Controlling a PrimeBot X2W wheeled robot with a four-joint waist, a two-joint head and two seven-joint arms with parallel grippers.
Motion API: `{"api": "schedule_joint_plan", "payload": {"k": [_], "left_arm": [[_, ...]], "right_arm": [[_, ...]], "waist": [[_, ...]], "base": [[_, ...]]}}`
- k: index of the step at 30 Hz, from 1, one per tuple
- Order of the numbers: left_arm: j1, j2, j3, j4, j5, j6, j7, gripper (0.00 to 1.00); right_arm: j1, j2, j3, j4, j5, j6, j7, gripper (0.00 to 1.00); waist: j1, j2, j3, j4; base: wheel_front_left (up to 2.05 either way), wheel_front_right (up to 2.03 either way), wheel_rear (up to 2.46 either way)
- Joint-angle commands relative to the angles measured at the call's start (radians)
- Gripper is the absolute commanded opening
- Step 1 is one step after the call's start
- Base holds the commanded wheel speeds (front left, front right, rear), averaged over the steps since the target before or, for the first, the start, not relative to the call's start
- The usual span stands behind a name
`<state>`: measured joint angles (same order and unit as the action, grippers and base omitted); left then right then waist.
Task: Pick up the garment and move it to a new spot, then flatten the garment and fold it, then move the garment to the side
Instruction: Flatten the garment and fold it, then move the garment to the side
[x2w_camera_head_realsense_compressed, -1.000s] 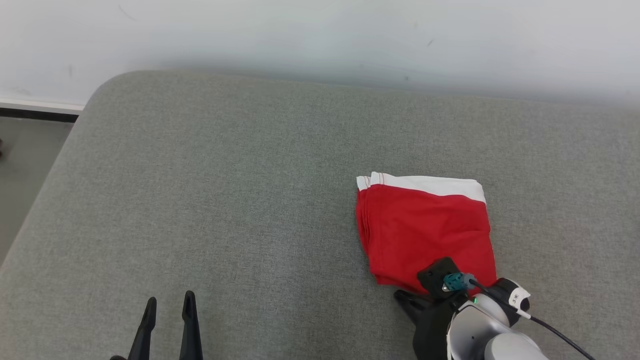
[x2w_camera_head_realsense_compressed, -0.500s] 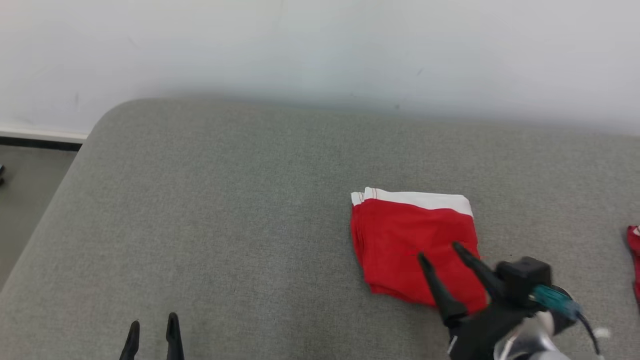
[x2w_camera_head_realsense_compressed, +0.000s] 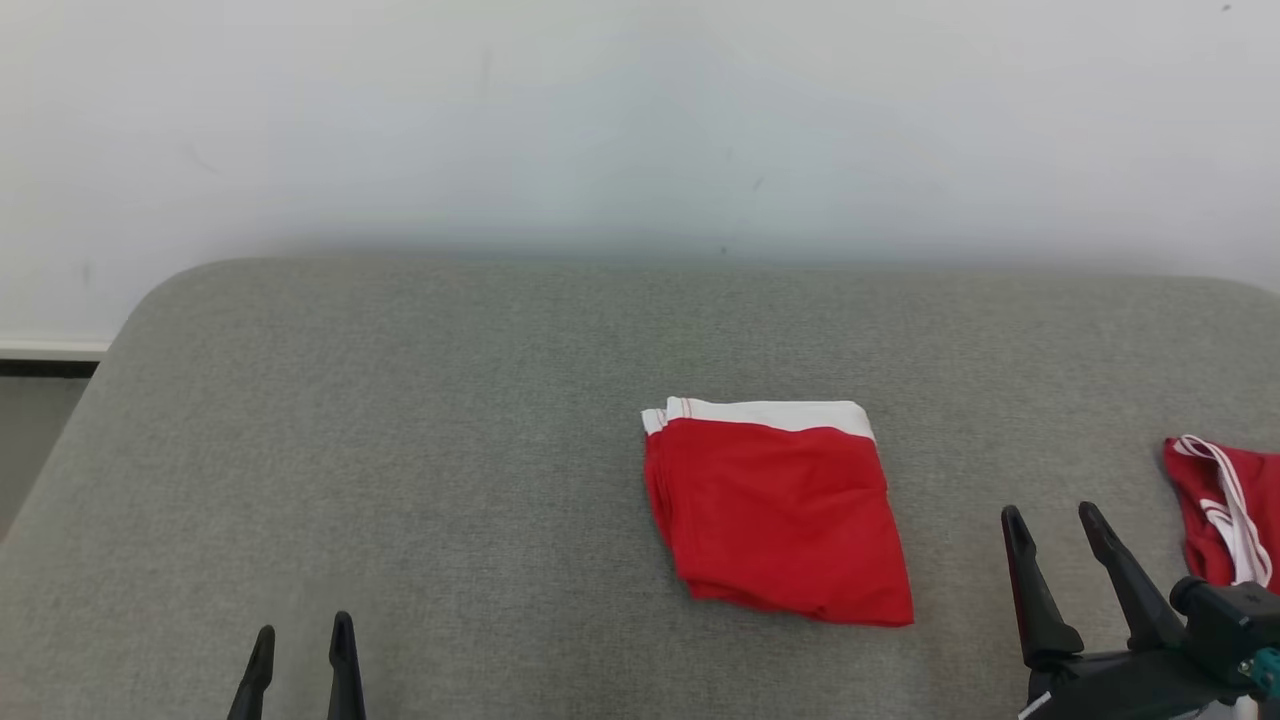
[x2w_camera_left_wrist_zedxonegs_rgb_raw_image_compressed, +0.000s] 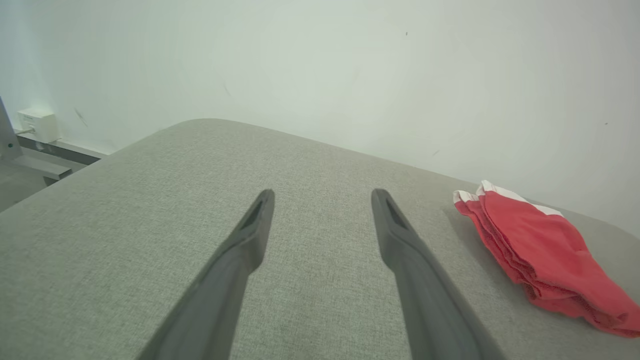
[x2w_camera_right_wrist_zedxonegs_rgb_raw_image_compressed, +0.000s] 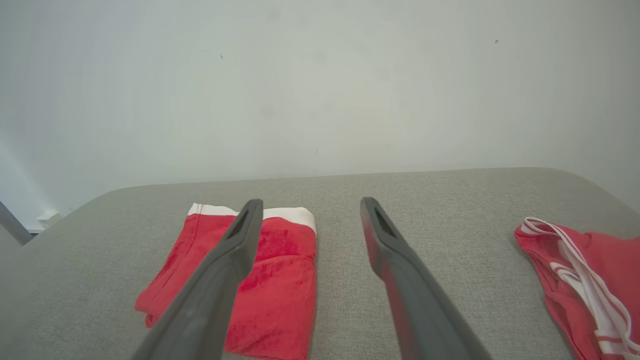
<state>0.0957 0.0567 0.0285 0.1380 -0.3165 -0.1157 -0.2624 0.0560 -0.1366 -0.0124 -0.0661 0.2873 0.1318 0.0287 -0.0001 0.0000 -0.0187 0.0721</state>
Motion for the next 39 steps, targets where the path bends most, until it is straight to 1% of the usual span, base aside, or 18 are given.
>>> {"api": "schedule_joint_plan", "payload": {"k": [1, 4, 9, 17, 26, 39], "left_arm": [[-0.018, 0.007, 0.000, 0.011, 0.001, -0.007, -0.003, 1.00], [-0.043, 0.014, -0.001, 0.039, 0.003, -0.006, -0.003, 1.00], [-0.060, 0.026, 0.002, 0.082, 0.007, -0.009, -0.003, 1.00], [-0.044, 0.028, 0.009, 0.121, 0.020, -0.012, -0.003, 1.00], [-0.033, 0.017, 0.007, 0.122, 0.028, -0.015, -0.003, 1.00], [-0.028, 0.011, 0.015, 0.114, 0.033, -0.014, -0.003, 1.00]], "right_arm": [[0.015, -0.005, 0.001, 0.006, 0.001, -0.003, -0.006, 1.00], [0.020, -0.013, 0.007, 0.016, 0.029, -0.003, -0.027, 1.00], [0.023, -0.072, 0.054, 0.071, 0.043, -0.003, -0.062, 1.00], [0.032, -0.105, 0.080, 0.164, 0.056, -0.003, -0.110, 1.00], [0.031, -0.096, 0.100, 0.201, 0.056, -0.003, -0.116, 1.00], [0.016, -0.096, 0.117, 0.193, 0.043, -0.003, -0.110, 1.00]], "waist": [[0.0001, 0.0000, -0.009, -0.020], [0.0001, 0.0000, -0.017, -0.041], [0.0001, 0.0000, -0.038, -0.068], [0.0001, 0.0000, -0.059, -0.092], [0.0001, 0.0000, -0.064, -0.101], [0.0001, 0.0000, -0.054, -0.102]], "base": [[0.00, 0.00, 0.00], [0.00, 0.00, 0.00], [0.00, 0.00, 0.00], [0.00, 0.00, 0.00], [0.00, 0.00, 0.00], [0.00, 0.00, 0.00]]}}
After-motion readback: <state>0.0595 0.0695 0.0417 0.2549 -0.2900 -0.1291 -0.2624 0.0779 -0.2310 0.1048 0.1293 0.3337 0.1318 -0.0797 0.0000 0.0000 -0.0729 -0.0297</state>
